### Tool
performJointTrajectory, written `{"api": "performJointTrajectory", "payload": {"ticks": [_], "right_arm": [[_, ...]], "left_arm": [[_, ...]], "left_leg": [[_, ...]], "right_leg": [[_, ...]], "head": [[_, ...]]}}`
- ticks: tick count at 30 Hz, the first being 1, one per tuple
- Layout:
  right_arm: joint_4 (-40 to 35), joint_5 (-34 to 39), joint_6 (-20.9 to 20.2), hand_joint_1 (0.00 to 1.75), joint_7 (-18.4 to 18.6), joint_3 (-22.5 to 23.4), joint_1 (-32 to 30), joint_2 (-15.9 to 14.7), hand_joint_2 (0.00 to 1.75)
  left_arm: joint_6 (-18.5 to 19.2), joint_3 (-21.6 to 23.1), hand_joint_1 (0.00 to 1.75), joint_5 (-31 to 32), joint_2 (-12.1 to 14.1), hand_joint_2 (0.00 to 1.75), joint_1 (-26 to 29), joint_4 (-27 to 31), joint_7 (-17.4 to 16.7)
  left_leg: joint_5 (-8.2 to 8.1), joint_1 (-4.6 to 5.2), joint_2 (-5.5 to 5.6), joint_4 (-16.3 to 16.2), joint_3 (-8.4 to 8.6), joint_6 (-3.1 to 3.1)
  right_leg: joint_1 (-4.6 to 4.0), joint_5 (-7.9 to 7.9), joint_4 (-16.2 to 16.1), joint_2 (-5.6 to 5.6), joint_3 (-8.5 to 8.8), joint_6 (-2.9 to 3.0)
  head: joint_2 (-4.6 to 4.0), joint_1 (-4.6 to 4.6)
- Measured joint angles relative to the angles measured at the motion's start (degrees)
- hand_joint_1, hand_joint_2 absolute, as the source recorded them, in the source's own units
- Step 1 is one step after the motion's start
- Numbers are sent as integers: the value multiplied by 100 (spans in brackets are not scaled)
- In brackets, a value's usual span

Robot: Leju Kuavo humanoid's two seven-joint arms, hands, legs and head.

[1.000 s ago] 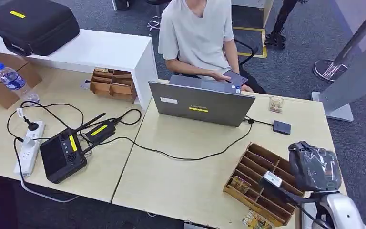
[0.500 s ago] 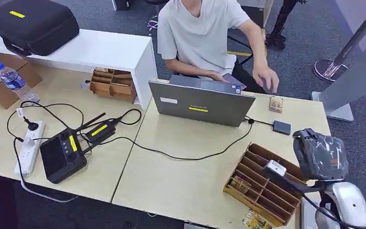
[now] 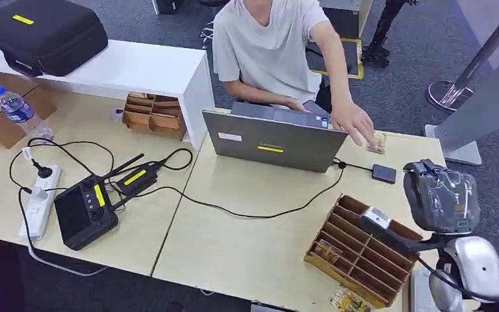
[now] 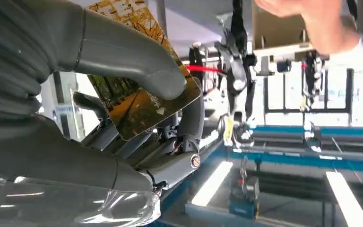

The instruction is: Pass the card to the sensor for recognition and then transmit it.

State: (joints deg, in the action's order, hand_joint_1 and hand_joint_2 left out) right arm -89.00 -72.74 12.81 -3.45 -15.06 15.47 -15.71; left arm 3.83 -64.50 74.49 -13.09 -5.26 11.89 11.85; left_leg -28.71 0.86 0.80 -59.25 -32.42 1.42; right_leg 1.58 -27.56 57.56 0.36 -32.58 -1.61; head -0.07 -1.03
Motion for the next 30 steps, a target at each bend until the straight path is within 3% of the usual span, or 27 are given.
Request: {"api": "performJointTrajectory", "payload": {"ticks": [3, 11, 16, 30], "right_arm": [[359, -61, -24, 175, 46, -166, 533, 142, 175], [2177, -417, -39, 175, 409, -850, 2566, 936, 175], [2850, -452, -17, 175, 466, -1084, 3084, 1215, 175], [3379, -457, -22, 175, 507, -1313, 3411, 1429, 175]], "left_arm": [[42, 37, 0, 72, -11, 175, -22, -2, -7], [120, 236, 0, 284, -50, 175, -97, 0, -33], [133, 317, 0, 308, -50, 175, -102, 0, -33], [151, 372, 0, 326, -50, 175, -96, -2, -33]], "left_leg": [[4, -1, 0, 0, -3, 0], [24, -7, -6, 0, 3, -18], [25, -15, 6, -1, -6, -19], [24, -14, 9, -1, -10, -19]], "right_leg": [[0, 4, 3, 1, 1, 0], [-6, 17, 12, 13, -9, 14], [-12, 17, 13, 0, -14, 15], [-12, 17, 11, -2, -14, 14]], "head": [[0, -2], [0, -4], [0, 2], [0, 0]]}}
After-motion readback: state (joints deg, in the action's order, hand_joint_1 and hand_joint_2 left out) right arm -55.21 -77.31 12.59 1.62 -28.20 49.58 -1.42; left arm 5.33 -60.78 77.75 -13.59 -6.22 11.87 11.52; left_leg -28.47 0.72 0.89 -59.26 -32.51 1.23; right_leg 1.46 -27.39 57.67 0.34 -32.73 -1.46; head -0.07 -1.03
